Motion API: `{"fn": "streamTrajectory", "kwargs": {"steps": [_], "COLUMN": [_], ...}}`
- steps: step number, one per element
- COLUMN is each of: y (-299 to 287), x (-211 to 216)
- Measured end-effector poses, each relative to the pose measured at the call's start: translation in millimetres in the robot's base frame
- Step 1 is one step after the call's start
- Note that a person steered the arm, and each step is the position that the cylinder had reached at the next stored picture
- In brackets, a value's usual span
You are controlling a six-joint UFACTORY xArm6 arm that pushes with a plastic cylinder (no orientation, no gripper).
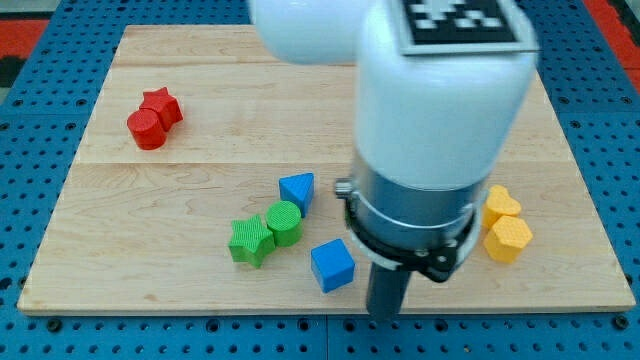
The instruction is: Move the blue cube right to the blue triangle
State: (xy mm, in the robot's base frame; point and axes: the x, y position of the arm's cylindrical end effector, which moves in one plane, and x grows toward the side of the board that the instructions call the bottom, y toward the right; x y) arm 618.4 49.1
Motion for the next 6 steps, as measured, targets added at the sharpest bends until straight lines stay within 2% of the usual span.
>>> {"fn": "streamTrajectory", "kwargs": {"steps": [1,6], "y": [-39.5,-73.4], "x": [-7.6,-137.0]}}
